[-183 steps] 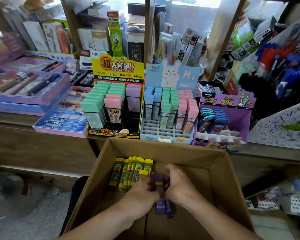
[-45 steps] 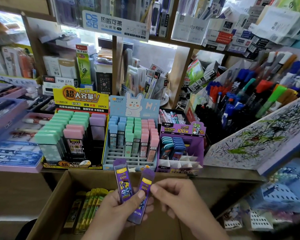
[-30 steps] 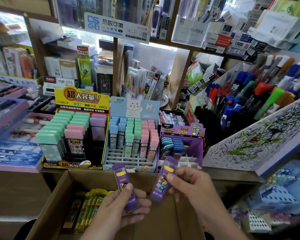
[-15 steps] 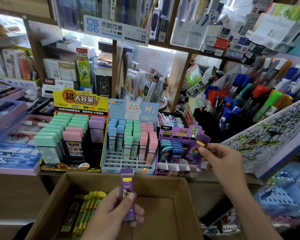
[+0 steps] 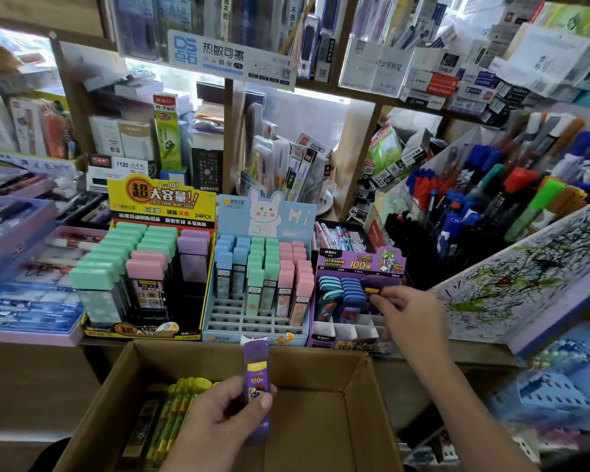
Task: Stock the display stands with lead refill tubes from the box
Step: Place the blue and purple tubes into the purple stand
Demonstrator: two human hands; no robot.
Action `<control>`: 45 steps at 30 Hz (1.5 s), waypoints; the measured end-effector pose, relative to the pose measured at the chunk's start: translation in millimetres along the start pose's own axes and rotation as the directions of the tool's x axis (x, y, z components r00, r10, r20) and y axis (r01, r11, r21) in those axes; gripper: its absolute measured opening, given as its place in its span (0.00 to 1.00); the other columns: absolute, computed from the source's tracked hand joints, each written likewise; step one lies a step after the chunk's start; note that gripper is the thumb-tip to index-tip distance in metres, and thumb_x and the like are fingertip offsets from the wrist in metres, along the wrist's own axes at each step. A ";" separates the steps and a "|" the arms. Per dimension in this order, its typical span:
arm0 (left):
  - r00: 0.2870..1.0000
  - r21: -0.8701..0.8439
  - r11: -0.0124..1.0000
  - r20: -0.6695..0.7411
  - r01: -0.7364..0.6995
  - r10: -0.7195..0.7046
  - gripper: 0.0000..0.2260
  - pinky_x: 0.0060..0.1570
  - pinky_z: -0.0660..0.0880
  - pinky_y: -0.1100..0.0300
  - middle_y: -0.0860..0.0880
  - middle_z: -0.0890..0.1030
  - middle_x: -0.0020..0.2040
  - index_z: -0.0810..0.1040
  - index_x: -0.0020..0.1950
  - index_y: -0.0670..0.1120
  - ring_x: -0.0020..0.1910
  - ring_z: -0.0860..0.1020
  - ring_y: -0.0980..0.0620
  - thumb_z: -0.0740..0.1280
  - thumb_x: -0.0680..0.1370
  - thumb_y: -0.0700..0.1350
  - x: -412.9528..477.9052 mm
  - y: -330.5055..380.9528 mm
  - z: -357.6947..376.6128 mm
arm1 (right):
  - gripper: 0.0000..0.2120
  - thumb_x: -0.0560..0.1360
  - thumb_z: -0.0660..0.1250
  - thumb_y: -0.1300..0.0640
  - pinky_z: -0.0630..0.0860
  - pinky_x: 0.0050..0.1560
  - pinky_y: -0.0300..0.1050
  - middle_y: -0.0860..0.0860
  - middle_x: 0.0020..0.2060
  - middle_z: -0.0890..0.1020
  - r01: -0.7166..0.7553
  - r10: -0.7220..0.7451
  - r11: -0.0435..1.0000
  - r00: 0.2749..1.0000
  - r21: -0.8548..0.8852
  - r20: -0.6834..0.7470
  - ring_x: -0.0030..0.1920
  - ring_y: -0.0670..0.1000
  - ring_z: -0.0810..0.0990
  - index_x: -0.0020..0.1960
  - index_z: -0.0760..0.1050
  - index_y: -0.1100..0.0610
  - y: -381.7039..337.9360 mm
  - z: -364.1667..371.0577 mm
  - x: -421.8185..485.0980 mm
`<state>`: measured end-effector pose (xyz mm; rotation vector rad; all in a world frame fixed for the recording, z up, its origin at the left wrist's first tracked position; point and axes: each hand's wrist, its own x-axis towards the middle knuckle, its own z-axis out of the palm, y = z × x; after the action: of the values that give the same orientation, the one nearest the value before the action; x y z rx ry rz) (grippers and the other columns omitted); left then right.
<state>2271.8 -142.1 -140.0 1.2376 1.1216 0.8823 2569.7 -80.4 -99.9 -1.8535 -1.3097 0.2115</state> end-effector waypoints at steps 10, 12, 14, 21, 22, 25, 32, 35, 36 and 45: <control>1.000 0.027 0.999 0.010 -0.025 0.025 0.07 0.47 0.81 0.61 0.41 0.83 0.46 0.84 0.50 0.49 0.49 0.83 0.48 0.75 0.73 0.46 5.1 -5.6 -2.3 | 0.09 0.79 0.72 0.50 0.79 0.34 0.52 0.46 0.31 0.83 0.057 -0.055 0.957 0.998 -0.284 0.015 0.31 0.49 0.81 0.43 0.85 0.52 2.3 6.6 -2.7; 1.000 0.010 1.000 -0.003 -0.025 0.025 0.07 0.50 0.82 0.56 0.40 0.83 0.47 0.84 0.51 0.50 0.50 0.83 0.47 0.74 0.74 0.47 4.6 -4.0 -2.2 | 0.06 0.78 0.73 0.52 0.81 0.36 0.53 0.45 0.34 0.84 0.046 -0.046 0.976 0.999 -0.212 0.006 0.32 0.48 0.82 0.44 0.85 0.52 2.9 5.8 -5.5; 0.999 0.008 0.999 -0.008 -0.041 0.041 0.05 0.52 0.82 0.52 0.40 0.83 0.47 0.85 0.50 0.51 0.50 0.83 0.45 0.73 0.75 0.45 4.4 -2.1 -2.3 | 0.02 0.77 0.74 0.54 0.82 0.38 0.52 0.42 0.35 0.84 0.034 -0.037 0.991 0.999 -0.130 -0.016 0.34 0.46 0.83 0.45 0.84 0.51 2.8 3.7 -10.6; 0.997 -0.016 0.997 0.013 -0.081 0.081 0.10 0.44 0.82 0.61 0.45 0.86 0.47 0.86 0.51 0.53 0.50 0.84 0.51 0.73 0.70 0.49 7.7 14.3 -4.0 | 0.08 0.75 0.76 0.58 0.81 0.38 0.41 0.43 0.33 0.83 0.011 -0.004 0.994 0.998 0.109 -0.068 0.39 0.41 0.82 0.42 0.81 0.46 -4.1 -6.1 -48.4; 0.996 -0.002 0.996 0.007 -0.092 0.092 0.11 0.44 0.83 0.58 0.45 0.86 0.47 0.85 0.51 0.51 0.49 0.84 0.50 0.73 0.70 0.49 9.1 17.7 -4.2 | 0.09 0.75 0.76 0.58 0.81 0.38 0.42 0.44 0.34 0.84 -0.001 0.007 0.990 0.999 0.141 -0.045 0.38 0.42 0.83 0.42 0.82 0.46 -5.7 -5.0 -56.0; 0.986 0.082 0.982 0.003 -0.168 0.168 0.04 0.44 0.81 0.56 0.44 0.85 0.43 0.85 0.47 0.51 0.44 0.83 0.48 0.73 0.73 0.48 16.1 33.0 -2.7 | 0.08 0.76 0.76 0.60 0.82 0.38 0.48 0.45 0.35 0.85 -0.074 0.061 0.965 0.996 0.250 0.058 0.35 0.46 0.83 0.41 0.83 0.48 -9.9 4.0 -77.8; 0.931 0.206 0.908 0.096 -0.366 0.353 0.09 0.49 0.79 0.53 0.54 0.87 0.47 0.84 0.53 0.61 0.47 0.83 0.51 0.72 0.77 0.47 35.0 83.0 14.3 | 0.05 0.75 0.75 0.53 0.74 0.39 0.30 0.44 0.35 0.82 -0.122 0.094 0.992 0.893 0.035 0.440 0.37 0.40 0.80 0.43 0.81 0.44 -22.7 24.4 -109.7; 0.917 0.235 0.887 0.133 -0.397 0.375 0.08 0.50 0.80 0.51 0.54 0.87 0.47 0.84 0.53 0.59 0.48 0.83 0.51 0.73 0.77 0.47 46.5 100.4 25.0 | 0.12 0.78 0.71 0.46 0.76 0.54 0.40 0.44 0.48 0.80 -0.085 0.211 0.971 0.742 -0.222 0.636 0.51 0.45 0.81 0.60 0.78 0.46 -27.7 28.2 -113.2; 0.915 0.238 0.885 0.143 -0.401 0.376 0.08 0.51 0.81 0.51 0.54 0.87 0.47 0.84 0.53 0.59 0.48 0.83 0.53 0.73 0.77 0.47 50.6 106.0 29.2 | 0.15 0.79 0.70 0.46 0.76 0.59 0.44 0.46 0.53 0.79 -0.075 0.258 0.955 0.684 -0.287 0.682 0.57 0.48 0.80 0.64 0.75 0.47 -30.3 27.9 -113.1; 0.859 0.405 0.758 0.259 -0.511 0.441 0.05 0.48 0.81 0.47 0.53 0.86 0.42 0.81 0.49 0.54 0.44 0.83 0.51 0.74 0.75 0.46 92.4 136.1 73.0 | 0.20 0.81 0.67 0.48 0.72 0.67 0.50 0.51 0.68 0.75 -0.038 0.363 0.920 0.459 -0.391 0.811 0.68 0.53 0.75 0.70 0.71 0.54 -34.2 23.8 -110.9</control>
<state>2374.6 -52.3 -22.7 2.0232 0.9287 0.9007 2483.5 -157.5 -125.5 -2.2819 -1.8556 1.3266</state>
